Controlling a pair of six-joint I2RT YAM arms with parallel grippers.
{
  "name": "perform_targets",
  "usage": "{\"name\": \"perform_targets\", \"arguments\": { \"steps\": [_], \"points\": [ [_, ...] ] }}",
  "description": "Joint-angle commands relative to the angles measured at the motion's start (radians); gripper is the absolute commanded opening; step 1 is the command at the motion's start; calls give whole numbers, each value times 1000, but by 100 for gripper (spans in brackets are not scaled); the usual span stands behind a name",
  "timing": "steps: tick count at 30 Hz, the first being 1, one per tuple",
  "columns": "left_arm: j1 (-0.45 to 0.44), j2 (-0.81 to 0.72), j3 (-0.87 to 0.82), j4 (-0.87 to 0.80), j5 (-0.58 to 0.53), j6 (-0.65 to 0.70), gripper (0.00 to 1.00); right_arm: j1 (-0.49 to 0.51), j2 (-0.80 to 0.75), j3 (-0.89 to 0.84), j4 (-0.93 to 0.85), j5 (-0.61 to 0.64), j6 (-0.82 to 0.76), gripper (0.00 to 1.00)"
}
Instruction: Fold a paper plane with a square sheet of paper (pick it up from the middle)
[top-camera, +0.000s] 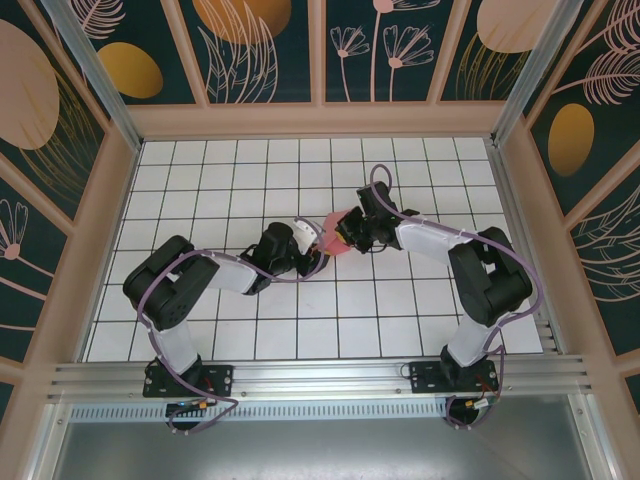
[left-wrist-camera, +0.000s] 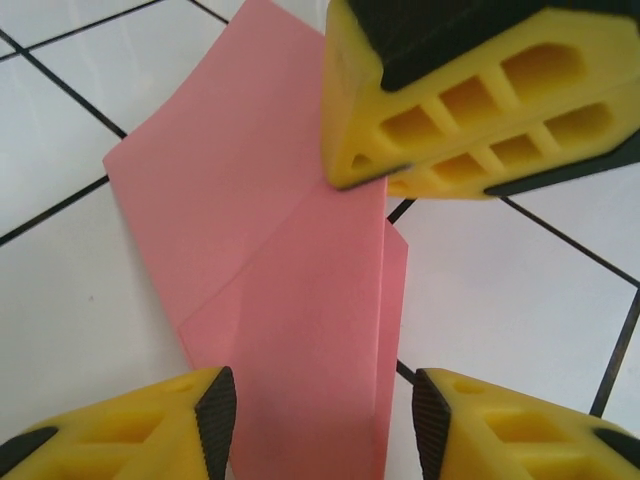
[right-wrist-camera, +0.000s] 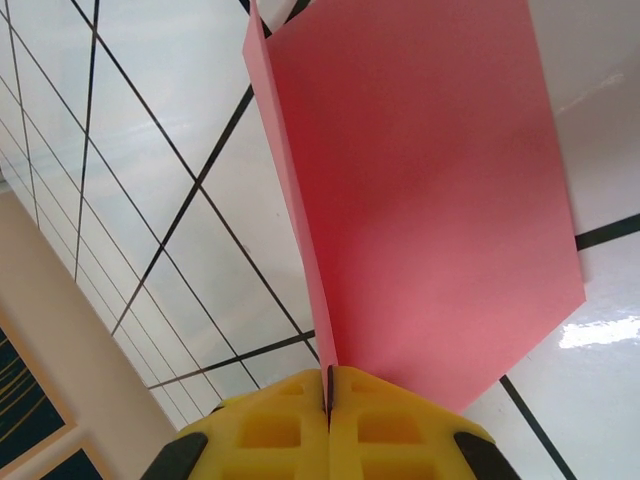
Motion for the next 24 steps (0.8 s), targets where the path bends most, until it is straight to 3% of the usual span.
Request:
{"name": "perform_targets", "arguments": {
  "steps": [1,10,18,24],
  "points": [
    [-2,15,17,55,30,44,47,1,12,25,-34,-35,-1,2],
    [-2,25,19,50,29,77,29,-7,-2,23,-41,-69,-22,13],
    [-2,27,7,76,52,15,16,-38,-75,-10,26,-78,-186,48],
    [-1,19,11,64,87,-140,11,-66,-149,-124,156,-72,-409,49]
  ]
}}
